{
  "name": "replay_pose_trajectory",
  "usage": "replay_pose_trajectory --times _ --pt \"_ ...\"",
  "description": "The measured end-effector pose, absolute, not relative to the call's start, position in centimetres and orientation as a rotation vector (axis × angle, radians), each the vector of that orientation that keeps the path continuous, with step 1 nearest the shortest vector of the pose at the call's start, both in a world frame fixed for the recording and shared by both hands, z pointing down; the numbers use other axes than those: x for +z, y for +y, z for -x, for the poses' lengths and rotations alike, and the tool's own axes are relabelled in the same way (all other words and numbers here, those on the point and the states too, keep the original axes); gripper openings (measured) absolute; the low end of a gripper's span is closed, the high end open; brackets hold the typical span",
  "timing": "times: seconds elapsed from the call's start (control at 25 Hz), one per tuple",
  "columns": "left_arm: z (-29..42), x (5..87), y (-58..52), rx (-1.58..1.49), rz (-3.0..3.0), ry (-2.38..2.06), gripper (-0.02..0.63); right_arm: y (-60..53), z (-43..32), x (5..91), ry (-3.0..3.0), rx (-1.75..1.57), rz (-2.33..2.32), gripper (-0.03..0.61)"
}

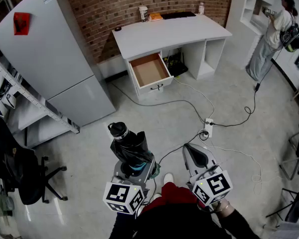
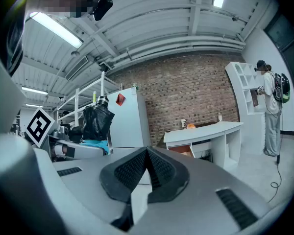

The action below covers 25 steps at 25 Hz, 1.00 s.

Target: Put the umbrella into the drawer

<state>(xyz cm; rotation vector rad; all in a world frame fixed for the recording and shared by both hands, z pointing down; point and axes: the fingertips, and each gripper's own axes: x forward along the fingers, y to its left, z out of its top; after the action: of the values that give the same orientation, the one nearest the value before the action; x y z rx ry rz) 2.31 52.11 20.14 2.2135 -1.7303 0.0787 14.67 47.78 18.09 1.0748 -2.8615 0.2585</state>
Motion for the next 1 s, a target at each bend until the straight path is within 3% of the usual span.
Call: replay_pose_trajectory --times 0.48,1.0 --pt "0.8 19.6 53.2 0.070 -2.196 -1.789 0.255 49.5 -13.9 19.0 -2.859 0.351 -1.034 0.002" --pt "3.9 19.7 41.8 0.069 -2.106 -1.910 0.255 35.4 -14.4 17.9 -2.891 0.333 -1.077 0.002"
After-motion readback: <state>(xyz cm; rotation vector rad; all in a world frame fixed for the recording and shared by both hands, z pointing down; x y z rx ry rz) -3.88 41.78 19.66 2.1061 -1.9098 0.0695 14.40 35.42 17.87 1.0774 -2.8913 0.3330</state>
